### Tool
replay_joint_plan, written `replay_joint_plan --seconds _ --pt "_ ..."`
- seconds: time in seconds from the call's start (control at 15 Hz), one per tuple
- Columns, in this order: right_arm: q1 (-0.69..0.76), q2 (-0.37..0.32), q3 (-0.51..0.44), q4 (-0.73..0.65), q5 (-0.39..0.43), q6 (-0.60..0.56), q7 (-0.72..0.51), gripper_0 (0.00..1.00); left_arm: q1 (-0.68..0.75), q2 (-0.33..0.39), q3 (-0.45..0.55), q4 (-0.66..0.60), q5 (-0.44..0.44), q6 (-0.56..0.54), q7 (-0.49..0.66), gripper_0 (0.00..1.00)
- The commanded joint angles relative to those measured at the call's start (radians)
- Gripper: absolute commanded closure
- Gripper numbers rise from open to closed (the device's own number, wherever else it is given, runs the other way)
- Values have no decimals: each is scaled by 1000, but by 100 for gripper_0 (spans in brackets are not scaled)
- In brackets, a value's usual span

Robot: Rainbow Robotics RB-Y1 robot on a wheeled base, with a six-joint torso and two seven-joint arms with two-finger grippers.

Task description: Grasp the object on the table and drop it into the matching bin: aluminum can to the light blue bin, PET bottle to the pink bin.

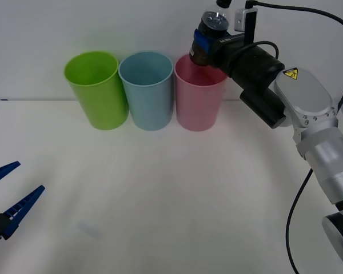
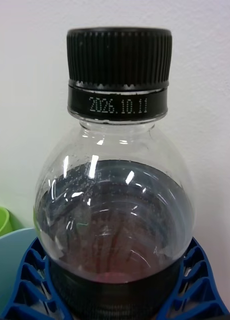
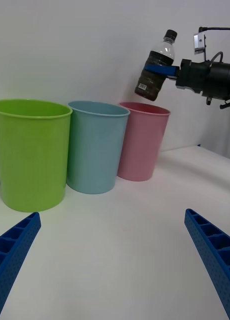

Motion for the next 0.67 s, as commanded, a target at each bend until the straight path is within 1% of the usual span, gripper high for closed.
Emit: replay_joint_plan --seconds 0.07,0.67 --pt "2 -2 -1 0 0 -1 2 0 0 0 0 0 0 0 0 0" --pt "8 -20 -5 -7 -18 -21 8 0 0 0 0 0 0 0 0 0"
